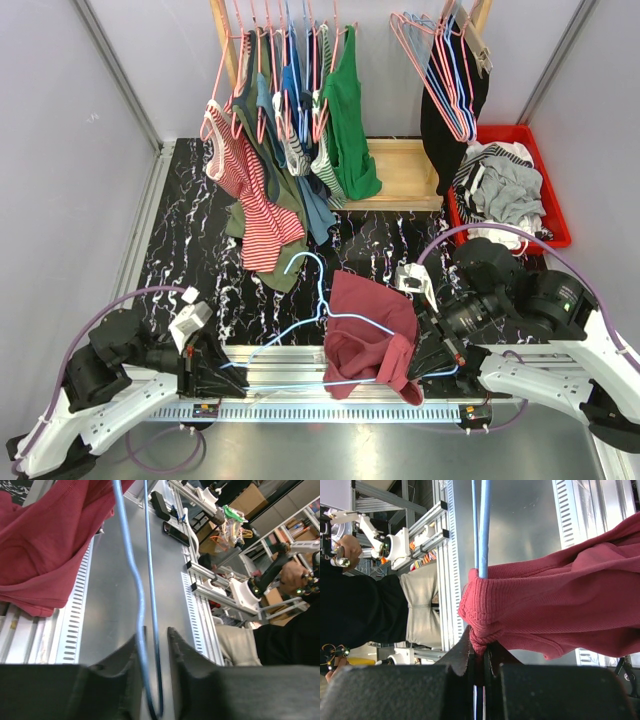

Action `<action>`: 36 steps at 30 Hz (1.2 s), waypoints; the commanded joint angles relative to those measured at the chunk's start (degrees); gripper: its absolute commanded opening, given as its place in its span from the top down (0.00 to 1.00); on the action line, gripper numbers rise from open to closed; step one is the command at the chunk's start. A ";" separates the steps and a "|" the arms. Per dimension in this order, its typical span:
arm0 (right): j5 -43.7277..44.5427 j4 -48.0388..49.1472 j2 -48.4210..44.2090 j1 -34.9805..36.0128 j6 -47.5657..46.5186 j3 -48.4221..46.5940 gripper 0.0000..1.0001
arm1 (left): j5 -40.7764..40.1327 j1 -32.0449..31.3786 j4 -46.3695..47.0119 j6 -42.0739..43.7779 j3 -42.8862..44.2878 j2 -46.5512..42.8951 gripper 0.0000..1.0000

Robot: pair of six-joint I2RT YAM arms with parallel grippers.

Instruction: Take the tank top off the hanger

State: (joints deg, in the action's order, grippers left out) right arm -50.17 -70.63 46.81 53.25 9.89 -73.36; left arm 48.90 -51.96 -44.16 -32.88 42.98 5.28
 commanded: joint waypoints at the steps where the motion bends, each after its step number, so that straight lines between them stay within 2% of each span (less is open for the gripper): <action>1: 0.78 1.02 0.48 0.45 -0.49 -0.99 1.00 | 3.22 -0.42 3.29 -1.83 0.35 -0.88 0.81; 3: 0.87 0.76 0.74 0.45 -0.40 -1.08 1.00 | 2.60 -0.42 2.42 -1.57 0.87 -1.41 0.86; 6: 1.13 0.58 0.83 0.45 -0.40 -1.26 1.00 | 1.38 -0.51 0.05 -0.61 1.05 -1.32 1.00; 10: 2.27 0.58 1.36 0.45 -0.22 -1.69 0.98 | -2.40 -0.59 -4.52 1.76 1.05 -0.36 1.00; 11: 4.62 0.58 1.62 0.45 -0.05 -2.13 0.91 | -3.98 -0.59 -6.88 2.29 1.31 0.17 1.00; 12: 6.30 0.49 1.80 0.45 0.39 -2.31 0.65 | -7.65 -0.59 -8.21 3.17 1.75 0.61 1.00; 14: 10.95 0.67 2.14 0.45 1.18 -2.75 0.50 | -10.92 -0.68 -11.02 3.61 2.19 2.09 1.00; 15: 17.24 1.02 2.32 0.45 1.79 -2.75 0.39 | -14.07 -0.68 -11.64 3.53 2.28 2.71 1.00; 16: 21.22 1.28 2.59 0.36 3.54 -2.75 0.23 | -15.93 -0.68 -12.34 3.44 2.46 3.24 1.00; 17: 25.61 1.55 3.11 0.45 4.69 -2.66 0.19 | -17.60 -0.68 -13.74 3.35 2.63 4.64 1.00; 18: 34.18 2.24 3.29 0.53 7.05 -2.58 0.16 | -21.10 -0.68 -14.54 3.18 2.81 5.26 1.00; 19: 38.53 2.60 3.64 0.45 8.29 -2.40 0.10 | -22.70 -0.68 -16.20 3.09 2.81 5.96 1.00; 20: 43.18 2.78 3.99 0.45 9.70 -1.88 0.08 | -24.02 -0.68 -16.83 2.91 2.64 7.71 1.00; 21: 53.41 2.95 4.43 0.45 11.28 -1.52 0.07 | -25.68 -0.68 -17.18 2.65 2.02 8.43 1.00; 22: 58.12 2.69 4.78 0.45 14.42 -1.00 0.07 | -26.14 -0.68 -17.36 2.65 1.76 9.74 1.00; 23: 67.13 2.52 5.48 0.45 16.02 0.23 0.06 | -26.75 -0.68 -17.45 2.39 1.67 10.19 1.00; 25: 77.37 0.68 6.28 0.45 22.52 1.29 0.05 | -26.67 -0.68 -16.75 2.39 1.49 11.07 1.00; 27: 83.11 2.06 6.63 0.45 26.56 3.66 0.05 | -27.97 -0.68 -16.66 2.21 2.19 11.86 1.00; 28: 81.04 4.08 6.54 0.45 26.41 4.88 0.05 | -29.29 -0.68 -17.88 2.21 2.89 12.56 1.00; 29: 74.41 6.45 6.46 0.45 25.97 7.85 0.05 | -31.22 -0.68 -19.11 2.12 3.85 12.91 1.00; 30: 71.56 10.65 6.54 0.45 26.32 9.45 0.03 | -36.81 -0.68 -20.60 1.34 6.56 13.00 1.00; 32: 67.51 13.40 7.33 0.53 27.54 14.46 0.00 | -40.19 -0.68 -24.20 1.07 8.78 12.91 1.00; 36: 57.04 22.52 8.21 0.71 32.80 23.42 0.00 | -53.51 -0.68 -27.38 -3.58 12.73 10.90 1.00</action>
State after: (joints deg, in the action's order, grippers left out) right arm 13.30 -57.91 54.63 53.54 36.34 -54.00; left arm 8.43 -52.56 -70.22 -33.08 51.79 17.76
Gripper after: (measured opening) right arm 0.994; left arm 0.023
